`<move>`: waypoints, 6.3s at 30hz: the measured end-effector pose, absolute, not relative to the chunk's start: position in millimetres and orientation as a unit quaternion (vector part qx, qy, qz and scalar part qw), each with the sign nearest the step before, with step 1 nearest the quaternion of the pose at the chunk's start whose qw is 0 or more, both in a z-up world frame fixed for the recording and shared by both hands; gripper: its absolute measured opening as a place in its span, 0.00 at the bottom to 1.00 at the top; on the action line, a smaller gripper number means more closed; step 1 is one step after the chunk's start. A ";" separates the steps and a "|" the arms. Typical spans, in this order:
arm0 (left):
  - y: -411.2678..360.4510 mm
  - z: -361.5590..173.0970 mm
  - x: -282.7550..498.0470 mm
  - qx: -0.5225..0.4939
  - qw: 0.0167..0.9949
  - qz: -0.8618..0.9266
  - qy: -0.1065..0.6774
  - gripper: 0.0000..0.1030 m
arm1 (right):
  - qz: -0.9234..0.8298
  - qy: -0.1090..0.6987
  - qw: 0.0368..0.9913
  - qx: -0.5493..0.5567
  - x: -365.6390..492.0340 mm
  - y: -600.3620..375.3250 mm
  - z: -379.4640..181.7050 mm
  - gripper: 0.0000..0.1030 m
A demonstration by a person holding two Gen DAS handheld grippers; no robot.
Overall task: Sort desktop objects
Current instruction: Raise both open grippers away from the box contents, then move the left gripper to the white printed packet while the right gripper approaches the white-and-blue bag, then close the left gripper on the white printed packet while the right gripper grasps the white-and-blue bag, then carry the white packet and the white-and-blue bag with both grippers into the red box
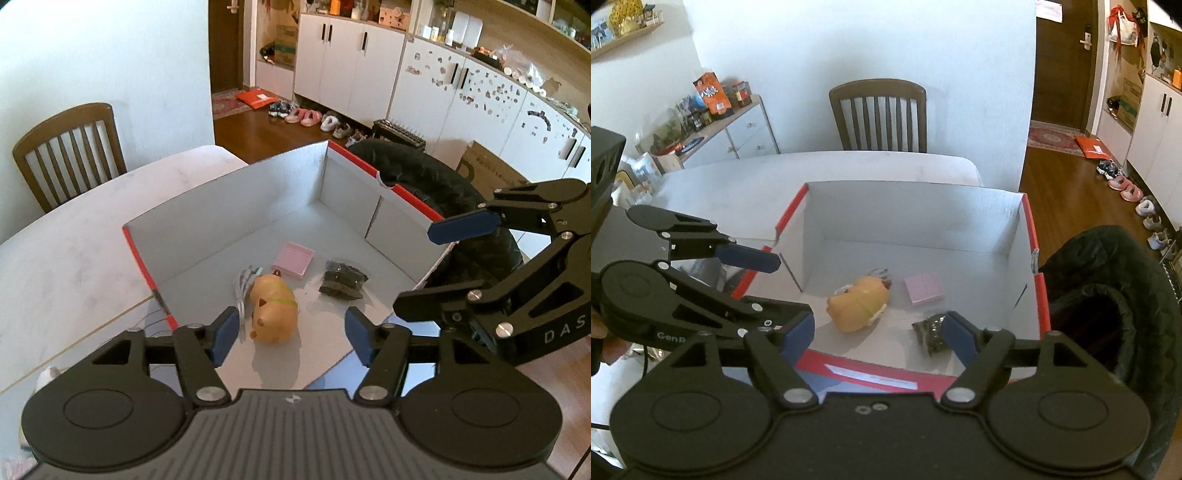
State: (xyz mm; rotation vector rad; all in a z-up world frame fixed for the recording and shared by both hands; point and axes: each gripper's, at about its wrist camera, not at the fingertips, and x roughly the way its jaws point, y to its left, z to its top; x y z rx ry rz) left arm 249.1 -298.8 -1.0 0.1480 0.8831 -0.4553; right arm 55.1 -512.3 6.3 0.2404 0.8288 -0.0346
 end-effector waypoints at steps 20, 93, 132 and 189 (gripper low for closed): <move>-195.4 9.6 180.6 0.009 0.891 -0.204 0.405 0.86 | -0.024 0.368 0.921 0.123 48.8 -415.6 22.0 0.87; 84.1 -116.4 173.1 -0.003 0.868 -0.011 0.496 0.96 | -0.047 0.479 0.868 0.123 257.1 -253.4 -81.8 0.80; 87.8 -98.7 160.6 -0.003 0.888 -0.001 0.459 0.37 | -0.067 0.449 0.873 0.181 200.2 -274.2 -56.3 0.21; 113.5 -81.4 125.3 -0.107 0.878 0.019 0.466 0.65 | -0.102 0.422 0.868 0.243 96.3 -321.4 -30.7 0.21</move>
